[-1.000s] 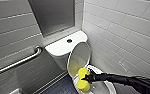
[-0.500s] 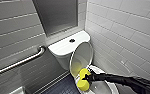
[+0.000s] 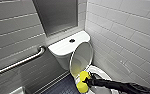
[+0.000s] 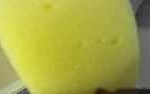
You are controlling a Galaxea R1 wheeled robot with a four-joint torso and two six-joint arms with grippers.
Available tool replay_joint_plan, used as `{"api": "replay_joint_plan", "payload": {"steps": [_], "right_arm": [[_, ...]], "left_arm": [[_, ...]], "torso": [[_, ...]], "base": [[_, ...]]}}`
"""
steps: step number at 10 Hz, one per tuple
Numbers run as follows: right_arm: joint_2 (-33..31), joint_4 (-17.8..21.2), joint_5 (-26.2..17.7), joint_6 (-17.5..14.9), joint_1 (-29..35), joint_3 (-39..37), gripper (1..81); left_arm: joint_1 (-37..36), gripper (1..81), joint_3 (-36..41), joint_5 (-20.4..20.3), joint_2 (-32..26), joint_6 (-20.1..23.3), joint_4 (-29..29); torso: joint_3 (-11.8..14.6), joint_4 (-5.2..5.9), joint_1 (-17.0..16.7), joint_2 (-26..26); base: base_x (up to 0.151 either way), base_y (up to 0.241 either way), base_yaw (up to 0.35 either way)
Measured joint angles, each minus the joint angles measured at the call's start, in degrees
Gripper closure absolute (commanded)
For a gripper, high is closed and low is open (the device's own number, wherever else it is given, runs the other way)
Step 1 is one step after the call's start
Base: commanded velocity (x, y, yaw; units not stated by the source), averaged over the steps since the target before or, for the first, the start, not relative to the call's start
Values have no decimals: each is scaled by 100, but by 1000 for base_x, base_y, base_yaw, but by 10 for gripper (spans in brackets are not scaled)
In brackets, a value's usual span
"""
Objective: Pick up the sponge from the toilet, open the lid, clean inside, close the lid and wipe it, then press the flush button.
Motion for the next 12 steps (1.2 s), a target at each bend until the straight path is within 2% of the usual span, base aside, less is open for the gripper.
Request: {"api": "replay_joint_plan", "payload": {"steps": [2,4,9,12], "right_arm": [[18,24,389,17,-173,-49,811],[-207,0,608,20,-254,276,811],[-1704,-107,1134,57,-1020,2020,811],[-2539,-133,1217,57,-1336,2762,811]], "left_arm": [[2,10,-5,-2,0,0,-4],[0,10,-7,-2,1,0,-4],[0,10,-7,-11,26,0,-6],[-11,10,-5,-16,15,0,-4]], "torso": [[0,0,0,0],[0,0,0,0],[0,2,0,0],[0,2,0,0]], "base": [[0,0,0],[0,0,0],[0,0,0],[0,0,0]]}}
